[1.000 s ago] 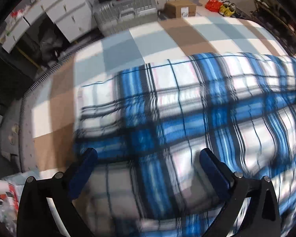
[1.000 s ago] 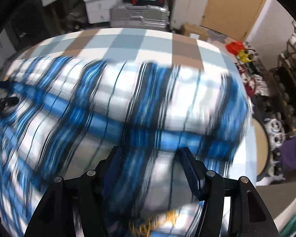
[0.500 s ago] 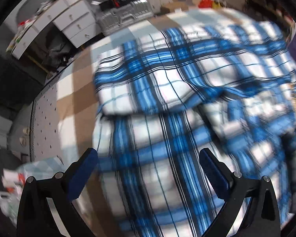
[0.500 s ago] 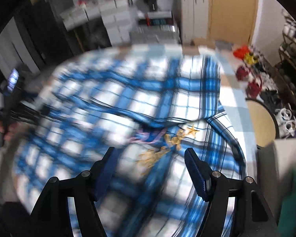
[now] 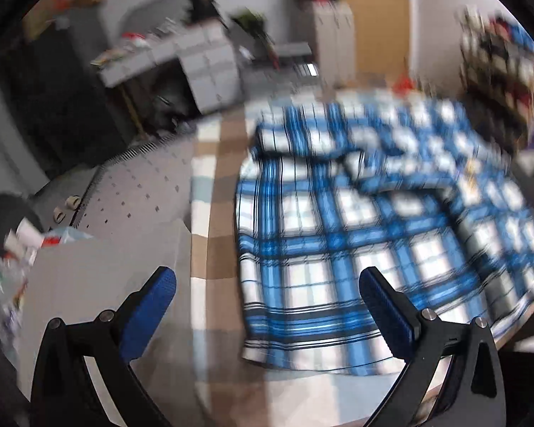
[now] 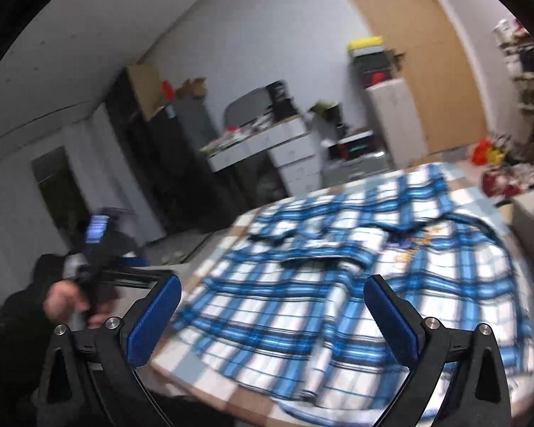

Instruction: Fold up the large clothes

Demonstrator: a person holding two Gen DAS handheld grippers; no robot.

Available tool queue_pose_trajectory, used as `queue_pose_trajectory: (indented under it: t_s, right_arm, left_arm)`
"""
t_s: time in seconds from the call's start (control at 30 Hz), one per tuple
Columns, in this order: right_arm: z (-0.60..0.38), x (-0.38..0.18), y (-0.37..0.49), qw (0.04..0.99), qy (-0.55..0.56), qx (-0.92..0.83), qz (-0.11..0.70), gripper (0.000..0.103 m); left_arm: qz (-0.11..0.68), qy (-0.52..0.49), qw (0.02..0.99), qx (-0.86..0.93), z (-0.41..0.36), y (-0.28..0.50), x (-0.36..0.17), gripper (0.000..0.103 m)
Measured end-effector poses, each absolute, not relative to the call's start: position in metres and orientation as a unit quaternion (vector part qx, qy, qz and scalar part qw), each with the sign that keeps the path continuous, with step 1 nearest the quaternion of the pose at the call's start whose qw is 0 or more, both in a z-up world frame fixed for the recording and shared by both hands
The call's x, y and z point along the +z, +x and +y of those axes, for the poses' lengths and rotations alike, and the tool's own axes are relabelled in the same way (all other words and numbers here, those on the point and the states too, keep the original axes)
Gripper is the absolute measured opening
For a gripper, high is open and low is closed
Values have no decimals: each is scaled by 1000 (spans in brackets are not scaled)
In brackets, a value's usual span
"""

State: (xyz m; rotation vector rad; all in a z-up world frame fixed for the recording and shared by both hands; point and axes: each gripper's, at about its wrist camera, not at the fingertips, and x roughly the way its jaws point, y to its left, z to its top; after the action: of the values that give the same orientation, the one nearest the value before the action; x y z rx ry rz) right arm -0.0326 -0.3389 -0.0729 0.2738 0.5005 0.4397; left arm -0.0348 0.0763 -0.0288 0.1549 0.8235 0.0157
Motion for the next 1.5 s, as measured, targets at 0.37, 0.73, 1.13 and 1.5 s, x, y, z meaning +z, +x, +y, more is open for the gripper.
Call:
queue_pose_trajectory:
  t_s: [0.37, 0.73, 1.13, 1.5]
  right_arm:
    - [-321, -24, -46, 967, 60, 202, 141, 103]
    - [-304, -64, -22, 934, 137, 274, 182, 103]
    - [-280, -73, -38, 963, 7, 203, 179, 103]
    - [-311, -69, -41, 961, 55, 199, 184, 103]
  left_arm:
    - [255, 29, 967, 7, 6, -71, 4, 101]
    - [272, 9, 962, 12, 39, -36, -38, 101]
    - [463, 22, 882, 83, 115, 34, -102, 101]
    - [502, 45, 858, 102, 131, 44, -131, 101]
